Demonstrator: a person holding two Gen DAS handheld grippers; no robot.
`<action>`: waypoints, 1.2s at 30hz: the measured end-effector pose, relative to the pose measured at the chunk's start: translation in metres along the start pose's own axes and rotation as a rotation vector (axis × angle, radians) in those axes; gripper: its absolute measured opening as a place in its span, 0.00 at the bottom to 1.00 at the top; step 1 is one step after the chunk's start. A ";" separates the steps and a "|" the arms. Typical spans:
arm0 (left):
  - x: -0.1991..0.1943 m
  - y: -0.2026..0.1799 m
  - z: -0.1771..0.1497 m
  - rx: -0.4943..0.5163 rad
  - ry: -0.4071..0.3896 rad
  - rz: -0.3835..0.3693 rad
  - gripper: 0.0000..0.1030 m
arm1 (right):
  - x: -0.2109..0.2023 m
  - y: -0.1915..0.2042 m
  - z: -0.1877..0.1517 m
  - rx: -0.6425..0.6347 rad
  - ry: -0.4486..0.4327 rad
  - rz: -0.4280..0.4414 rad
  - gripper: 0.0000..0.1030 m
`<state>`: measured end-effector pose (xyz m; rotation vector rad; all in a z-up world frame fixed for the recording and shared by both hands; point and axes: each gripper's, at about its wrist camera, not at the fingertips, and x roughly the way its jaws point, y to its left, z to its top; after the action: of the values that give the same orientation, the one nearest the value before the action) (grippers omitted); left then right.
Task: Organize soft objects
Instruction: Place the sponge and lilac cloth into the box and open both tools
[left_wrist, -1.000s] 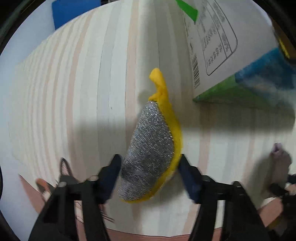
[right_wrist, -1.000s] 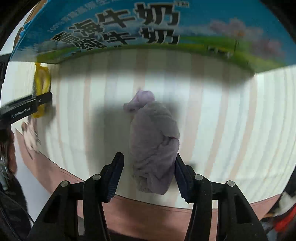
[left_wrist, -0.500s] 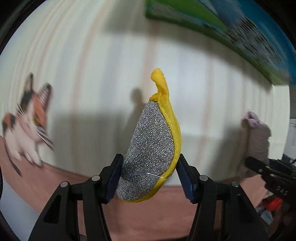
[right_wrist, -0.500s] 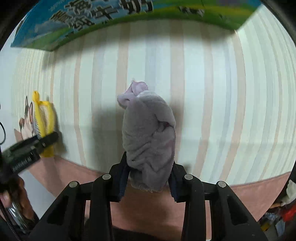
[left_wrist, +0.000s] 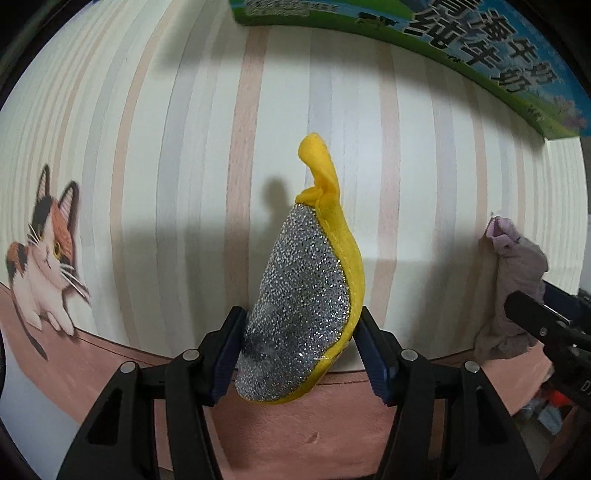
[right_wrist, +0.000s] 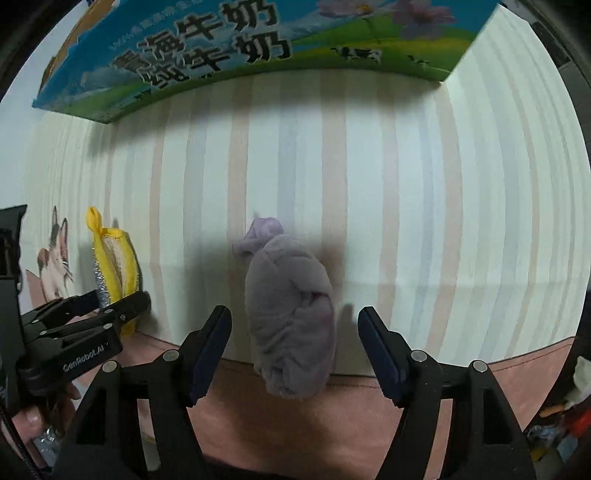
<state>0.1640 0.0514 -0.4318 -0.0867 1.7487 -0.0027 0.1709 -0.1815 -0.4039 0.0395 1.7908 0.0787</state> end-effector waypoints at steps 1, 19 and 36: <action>0.001 -0.004 0.001 0.006 -0.010 0.016 0.54 | 0.009 0.012 -0.001 -0.001 0.002 -0.010 0.69; -0.176 -0.049 0.026 0.086 -0.254 -0.168 0.50 | -0.112 0.031 -0.019 -0.065 -0.192 0.116 0.39; -0.175 -0.044 0.213 0.088 -0.178 0.035 0.50 | -0.184 -0.040 0.183 -0.014 -0.244 -0.150 0.39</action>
<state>0.4071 0.0279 -0.2955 0.0079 1.5693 -0.0447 0.3902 -0.2279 -0.2681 -0.0916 1.5441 -0.0207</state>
